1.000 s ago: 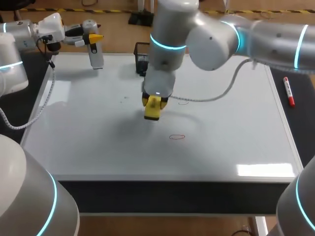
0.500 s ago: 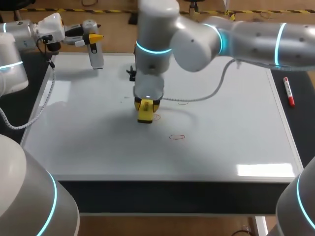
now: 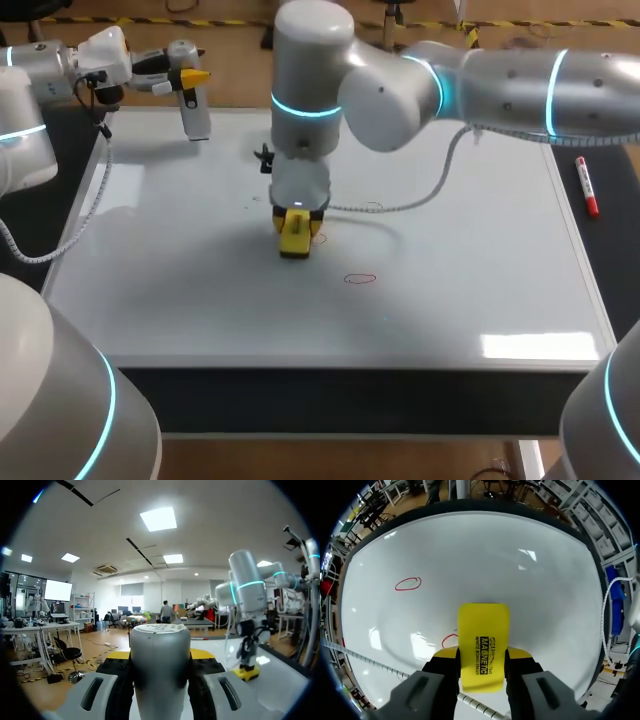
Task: Pick up the inspection probe, press it on each red-marked spot on the whiteboard one by one, put down the probe, pick up the eraser, and wipe off all the red marks.
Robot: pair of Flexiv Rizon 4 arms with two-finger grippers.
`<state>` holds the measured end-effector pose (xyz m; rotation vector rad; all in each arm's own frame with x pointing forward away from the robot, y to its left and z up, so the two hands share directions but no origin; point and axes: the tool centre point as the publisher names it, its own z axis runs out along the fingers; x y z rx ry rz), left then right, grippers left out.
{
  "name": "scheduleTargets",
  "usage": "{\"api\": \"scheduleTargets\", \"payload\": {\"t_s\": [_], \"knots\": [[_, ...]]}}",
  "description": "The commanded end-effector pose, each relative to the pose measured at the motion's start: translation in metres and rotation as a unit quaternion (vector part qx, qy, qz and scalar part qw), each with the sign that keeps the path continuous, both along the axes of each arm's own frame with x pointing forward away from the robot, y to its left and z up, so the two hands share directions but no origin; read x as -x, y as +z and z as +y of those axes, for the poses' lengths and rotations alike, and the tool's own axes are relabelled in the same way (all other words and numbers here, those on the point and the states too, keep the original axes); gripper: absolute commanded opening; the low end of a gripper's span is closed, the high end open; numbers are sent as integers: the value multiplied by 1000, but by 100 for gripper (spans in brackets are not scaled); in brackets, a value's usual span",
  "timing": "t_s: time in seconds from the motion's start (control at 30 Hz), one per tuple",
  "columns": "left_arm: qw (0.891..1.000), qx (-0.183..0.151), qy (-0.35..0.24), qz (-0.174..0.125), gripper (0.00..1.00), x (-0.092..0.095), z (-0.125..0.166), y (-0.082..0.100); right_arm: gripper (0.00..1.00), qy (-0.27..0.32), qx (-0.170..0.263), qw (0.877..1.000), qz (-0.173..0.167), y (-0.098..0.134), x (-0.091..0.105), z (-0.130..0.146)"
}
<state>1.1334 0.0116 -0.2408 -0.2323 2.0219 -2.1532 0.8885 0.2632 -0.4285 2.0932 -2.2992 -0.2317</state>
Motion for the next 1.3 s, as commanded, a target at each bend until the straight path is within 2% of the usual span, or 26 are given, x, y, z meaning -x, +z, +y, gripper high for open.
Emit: {"api": "scheduleTargets", "payload": {"t_s": [0.03,0.57,1.3], "knots": [[1000,1,0,-1,0,0,0,0,0,0,3,1000,5,-8,-4,-1],[1000,1,0,-1,0,0,0,0,0,-15,13,1000,24,-26,4,-22],[1000,1,0,-1,0,0,0,0,0,-42,36,998,33,-35,21,-63]]}}
